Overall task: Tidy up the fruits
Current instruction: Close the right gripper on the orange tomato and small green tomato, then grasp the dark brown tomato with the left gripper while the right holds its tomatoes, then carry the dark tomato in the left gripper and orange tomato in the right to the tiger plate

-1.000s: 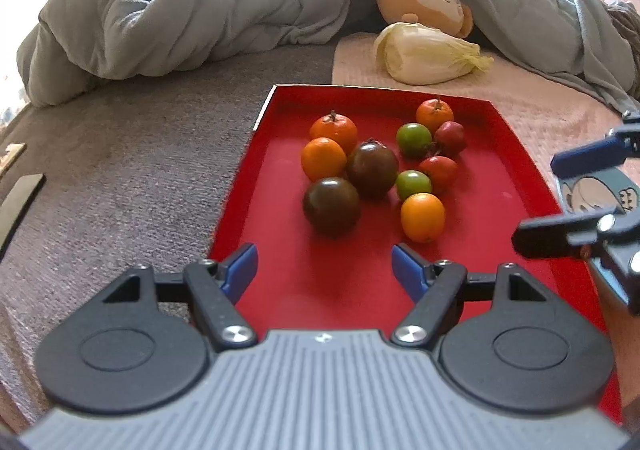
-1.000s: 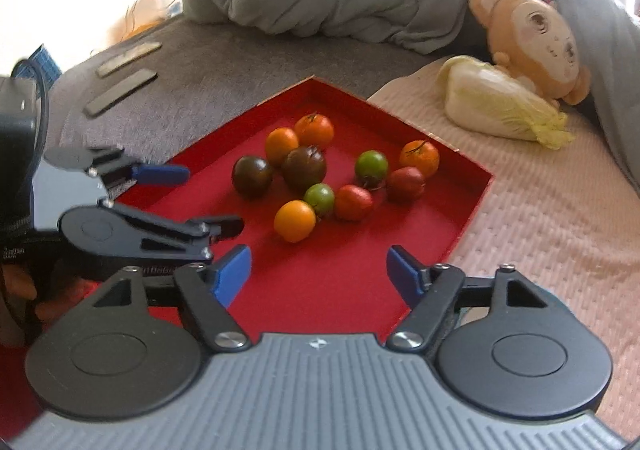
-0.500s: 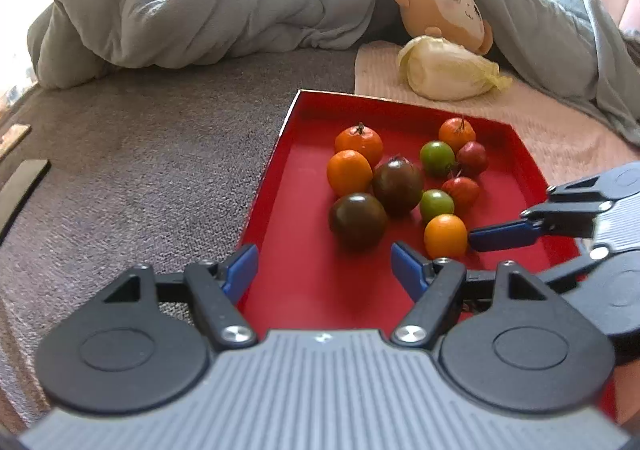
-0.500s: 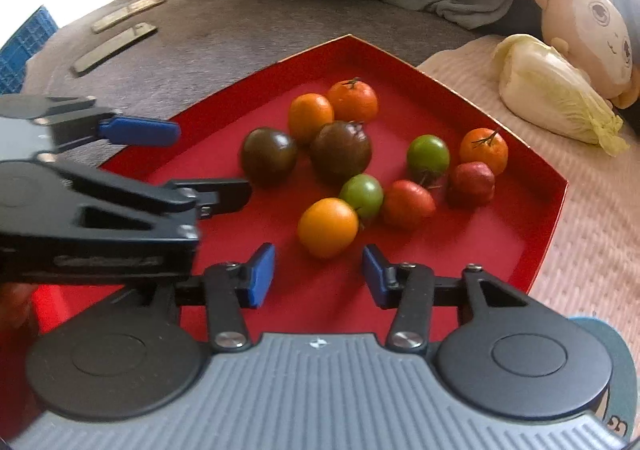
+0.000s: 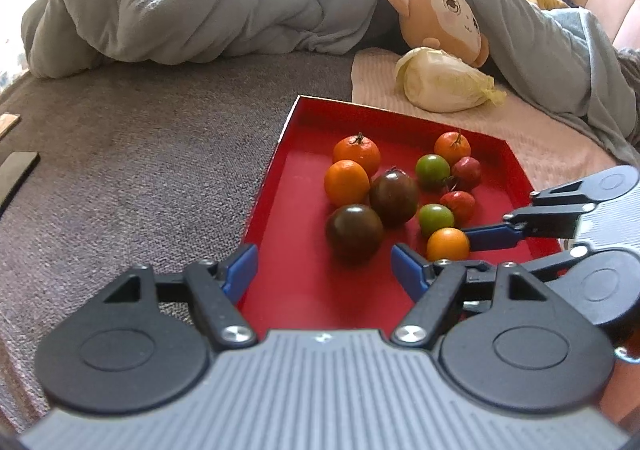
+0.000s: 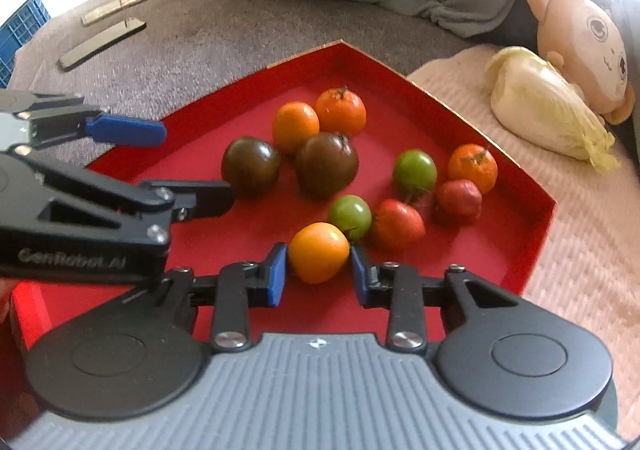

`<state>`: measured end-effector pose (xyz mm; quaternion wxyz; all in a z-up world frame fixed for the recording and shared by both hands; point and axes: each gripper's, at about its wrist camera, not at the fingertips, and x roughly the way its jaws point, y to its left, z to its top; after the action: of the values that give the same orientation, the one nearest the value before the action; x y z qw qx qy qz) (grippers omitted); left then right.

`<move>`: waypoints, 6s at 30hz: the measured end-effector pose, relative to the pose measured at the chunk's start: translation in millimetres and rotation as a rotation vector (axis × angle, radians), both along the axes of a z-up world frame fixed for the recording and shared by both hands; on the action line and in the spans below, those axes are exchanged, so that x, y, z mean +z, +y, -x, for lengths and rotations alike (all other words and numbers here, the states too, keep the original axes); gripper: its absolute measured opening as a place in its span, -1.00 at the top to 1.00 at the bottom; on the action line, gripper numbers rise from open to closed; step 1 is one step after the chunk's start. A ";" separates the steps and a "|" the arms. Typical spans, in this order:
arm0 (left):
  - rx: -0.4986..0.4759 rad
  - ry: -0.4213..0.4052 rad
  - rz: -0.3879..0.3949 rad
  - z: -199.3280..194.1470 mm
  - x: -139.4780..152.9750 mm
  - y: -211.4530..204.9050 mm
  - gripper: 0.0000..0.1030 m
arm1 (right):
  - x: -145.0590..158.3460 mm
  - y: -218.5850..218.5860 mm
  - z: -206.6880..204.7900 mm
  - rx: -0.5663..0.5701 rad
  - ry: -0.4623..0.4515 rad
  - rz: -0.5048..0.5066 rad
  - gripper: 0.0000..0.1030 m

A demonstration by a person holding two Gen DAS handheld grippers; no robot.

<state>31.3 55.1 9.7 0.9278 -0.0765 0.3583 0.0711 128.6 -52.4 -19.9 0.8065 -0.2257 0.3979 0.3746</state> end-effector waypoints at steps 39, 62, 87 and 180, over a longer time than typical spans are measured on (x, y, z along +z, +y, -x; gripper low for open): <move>-0.091 0.045 -0.080 -24.9 -17.1 -16.0 0.27 | 32.0 -43.5 37.9 0.008 0.052 0.032 0.25; -0.045 0.100 -0.150 30.7 -6.3 -74.0 0.28 | 46.8 -56.6 33.4 0.050 0.049 0.027 0.25; -0.032 0.113 -0.154 45.8 0.5 -119.6 0.28 | 69.1 -100.6 44.2 0.020 0.036 -0.037 0.25; -0.294 0.038 -0.198 -16.5 16.3 -268.0 0.30 | 76.6 -243.7 12.7 -0.390 -0.002 -0.091 0.25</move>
<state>47.8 -212.9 26.0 0.9243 0.0698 0.3742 -0.0291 115.9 -296.1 56.7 0.8736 -0.1077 0.4159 0.2286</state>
